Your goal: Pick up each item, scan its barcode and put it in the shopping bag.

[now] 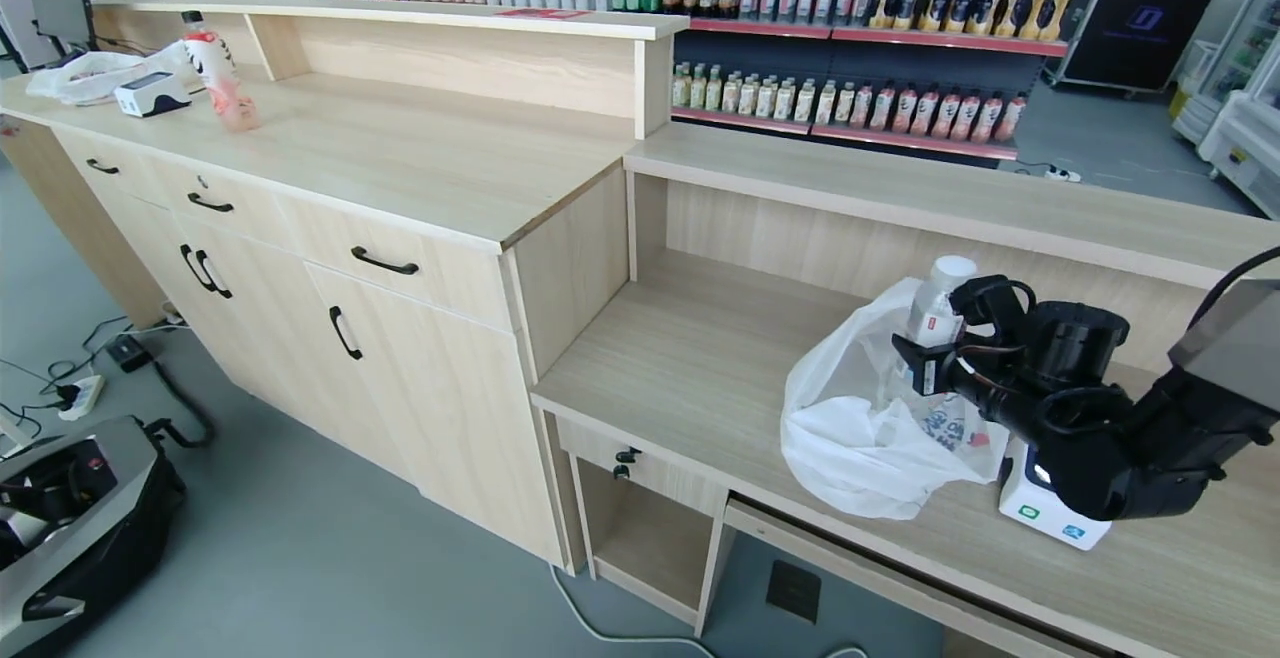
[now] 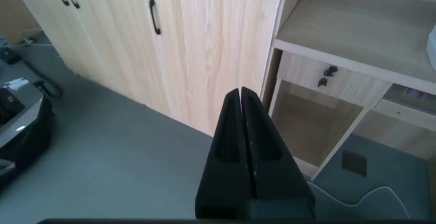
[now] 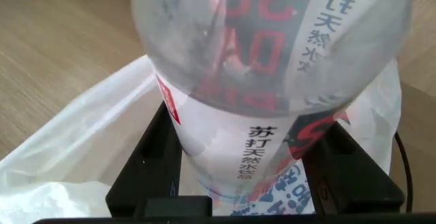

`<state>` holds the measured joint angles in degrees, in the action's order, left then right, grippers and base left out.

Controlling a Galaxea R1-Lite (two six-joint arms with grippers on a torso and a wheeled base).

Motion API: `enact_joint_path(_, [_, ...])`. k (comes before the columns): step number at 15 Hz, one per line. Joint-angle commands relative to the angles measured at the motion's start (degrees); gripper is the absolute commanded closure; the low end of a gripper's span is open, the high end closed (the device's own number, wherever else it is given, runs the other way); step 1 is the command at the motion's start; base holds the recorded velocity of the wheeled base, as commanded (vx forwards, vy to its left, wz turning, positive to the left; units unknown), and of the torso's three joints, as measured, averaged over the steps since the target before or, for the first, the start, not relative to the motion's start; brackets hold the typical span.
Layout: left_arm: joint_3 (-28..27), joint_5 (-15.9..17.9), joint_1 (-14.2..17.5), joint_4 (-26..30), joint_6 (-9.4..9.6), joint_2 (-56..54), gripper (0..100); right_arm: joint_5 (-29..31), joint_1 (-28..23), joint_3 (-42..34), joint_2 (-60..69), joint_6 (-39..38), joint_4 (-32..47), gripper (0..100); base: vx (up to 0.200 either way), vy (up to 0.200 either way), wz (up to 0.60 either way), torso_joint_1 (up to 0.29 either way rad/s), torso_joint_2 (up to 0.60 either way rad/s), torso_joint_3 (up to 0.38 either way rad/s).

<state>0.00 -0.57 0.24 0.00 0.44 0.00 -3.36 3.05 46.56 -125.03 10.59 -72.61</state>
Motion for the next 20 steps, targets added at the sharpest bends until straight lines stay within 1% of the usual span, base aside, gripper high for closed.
enact_joint_path(1, [0.0, -0.04, 0.02, 0.0, 0.0, 0.0, 100, -0.15, 0.03, 0.64, -3.91, 0.04, -0.25, 100, 0.0, 0.0, 0.0, 0.0, 0.0, 0.0])
enact_joint_path(5, [0.0, -0.04, 0.02, 0.0, 0.0, 0.0, 100, -0.24, 0.12, 0.91, -8.13, 0.04, -2.89, 100, 0.0, 0.0, 0.0, 0.0, 0.0, 0.0])
enact_joint_path(11, [0.0, -0.04, -0.07, 0.0, 0.0, 0.0, 100, -0.41, 1.0, 4.33, -14.02, -0.05, -4.91, 100, 0.0, 0.0, 0.0, 0.0, 0.0, 0.0])
enact_joint_path(17, [0.0, -0.04, 0.02, 0.0, 0.0, 0.0, 100, -0.85, 1.26, 6.18, -16.65, -0.13, -5.44, 100, 0.0, 0.0, 0.0, 0.0, 0.0, 0.0])
enact_joint_path(20, [0.0, -0.04, 0.02, 0.0, 0.0, 0.0, 100, -0.85, 1.52, 5.91, -17.8, -0.13, -6.49, 100, 0.0, 0.0, 0.0, 0.0, 0.0, 0.0])
